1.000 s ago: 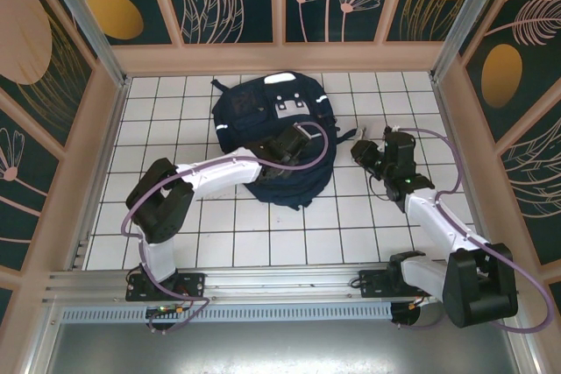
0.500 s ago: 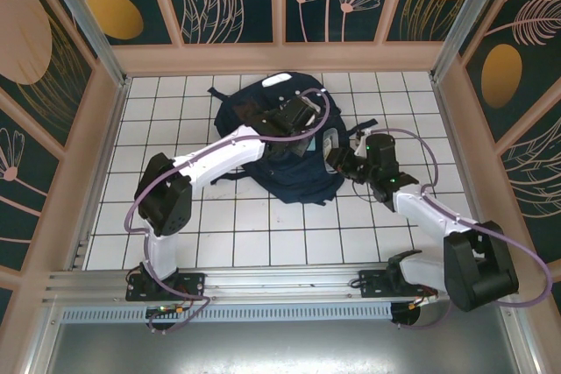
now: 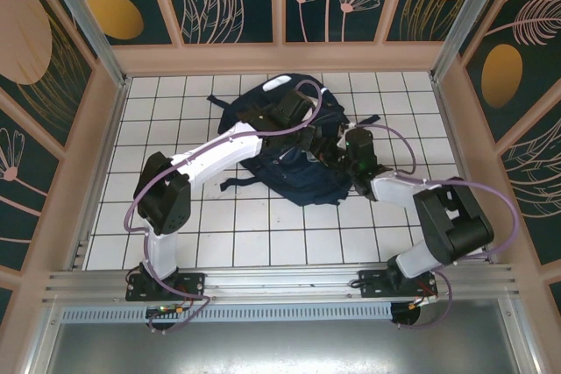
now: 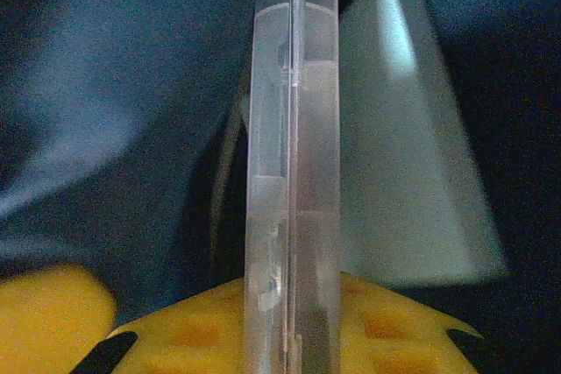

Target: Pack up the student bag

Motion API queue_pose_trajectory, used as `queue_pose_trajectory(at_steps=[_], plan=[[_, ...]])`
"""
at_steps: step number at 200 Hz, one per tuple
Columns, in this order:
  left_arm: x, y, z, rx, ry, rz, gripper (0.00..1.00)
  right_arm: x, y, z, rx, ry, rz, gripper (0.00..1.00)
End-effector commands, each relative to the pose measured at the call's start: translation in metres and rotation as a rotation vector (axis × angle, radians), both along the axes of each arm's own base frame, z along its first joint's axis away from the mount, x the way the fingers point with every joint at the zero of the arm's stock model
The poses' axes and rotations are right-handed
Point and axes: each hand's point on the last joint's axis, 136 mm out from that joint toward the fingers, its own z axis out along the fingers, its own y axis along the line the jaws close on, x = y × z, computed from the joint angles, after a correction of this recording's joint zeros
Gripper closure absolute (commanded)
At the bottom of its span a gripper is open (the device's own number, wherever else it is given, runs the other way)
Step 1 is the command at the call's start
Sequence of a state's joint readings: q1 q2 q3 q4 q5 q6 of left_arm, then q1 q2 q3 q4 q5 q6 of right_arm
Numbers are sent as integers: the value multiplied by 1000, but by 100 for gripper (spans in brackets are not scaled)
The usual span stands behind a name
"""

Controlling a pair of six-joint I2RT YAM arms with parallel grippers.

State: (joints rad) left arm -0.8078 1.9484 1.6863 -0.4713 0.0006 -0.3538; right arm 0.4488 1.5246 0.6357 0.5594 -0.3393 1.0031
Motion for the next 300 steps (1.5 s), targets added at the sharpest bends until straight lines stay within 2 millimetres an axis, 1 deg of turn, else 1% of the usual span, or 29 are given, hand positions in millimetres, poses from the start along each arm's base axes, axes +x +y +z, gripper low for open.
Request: queue_pose_trajectory(at_steps=[1, 11, 20, 28, 38, 44, 58, 78, 98, 121, 124, 138, 170, 176, 185, 189, 194, 199, 203, 213, 219, 236, 250, 256, 260, 263, 272, 283, 300], plan=[[4, -30, 58, -205, -80, -34, 100, 25, 24, 45, 129, -119, -34, 82], [6, -30, 60, -212, -82, -28, 100, 27, 35, 43, 138, -105, -18, 81], [8, -30, 61, -221, -82, -25, 100, 29, 42, 38, 130, -80, -11, 78], [10, -28, 61, -229, -78, -19, 100, 29, 43, 29, 114, -38, -22, 74], [13, -26, 64, -249, -73, -10, 100, 29, 39, 19, 108, 4, -47, 70], [15, -25, 65, -263, -68, -4, 100, 27, 37, 18, 111, 11, -59, 67], [21, -20, 68, -286, -68, 12, 100, 22, 30, 16, 107, 20, -87, 55], [28, -15, 71, -291, -80, 32, 100, 15, 17, 17, 57, 44, -123, 39], [36, -12, 73, -291, -97, 50, 100, 8, 5, 25, 0, 50, -150, 31], [43, -10, 70, -278, -114, 69, 100, -4, -8, 39, -54, 37, -164, 29], [44, -9, 69, -276, -115, 72, 100, -5, -12, 41, -67, 34, -169, 27], [46, -10, 66, -279, -116, 78, 100, -11, -22, 46, -111, 30, -183, 27], [43, -18, 54, -308, -69, 63, 100, -23, -46, 55, -231, 7, -207, 27], [43, -18, 52, -311, -59, 69, 89, -26, -50, 56, -253, 6, -210, 27], [42, -17, 50, -315, -48, 75, 79, -30, -53, 56, -272, 14, -206, 27], [41, -16, 51, -316, -47, 77, 73, -32, -55, 56, -281, 16, -211, 27], [41, -14, 50, -316, -45, 87, 63, -33, -57, 56, -289, 18, -217, 27], [42, -11, 50, -314, -46, 105, 49, -36, -57, 56, -290, 19, -213, 27], [43, -7, 51, -314, -49, 120, 41, -38, -56, 55, -292, 21, -211, 27], [44, 3, 52, -320, -52, 154, 25, -40, -55, 53, -302, 20, -210, 28], [46, 11, 53, -328, -54, 178, 18, -46, -47, 51, -316, 24, -191, 29], [49, 38, 56, -366, -60, 242, 13, -55, -36, 39, -346, 68, -171, 30], [54, 67, 57, -390, -76, 311, 6, -62, -22, 32, -343, 90, -141, 30], [54, 79, 53, -392, -78, 338, 4, -64, -16, 28, -339, 98, -134, 30], [57, 88, 45, -385, -71, 361, 3, -66, -11, 27, -333, 102, -127, 31], [56, 95, 53, -400, -84, 373, 2, -66, -8, 25, -333, 106, -122, 31], [57, 112, 43, -401, -70, 409, 1, -67, -2, 19, -335, 120, -119, 31], [59, 131, 27, -397, -40, 451, 1, -66, -1, 10, -349, 141, -135, 31], [59, 151, -2, -397, 13, 499, 1, -59, -7, 0, -374, 147, -182, 31]])
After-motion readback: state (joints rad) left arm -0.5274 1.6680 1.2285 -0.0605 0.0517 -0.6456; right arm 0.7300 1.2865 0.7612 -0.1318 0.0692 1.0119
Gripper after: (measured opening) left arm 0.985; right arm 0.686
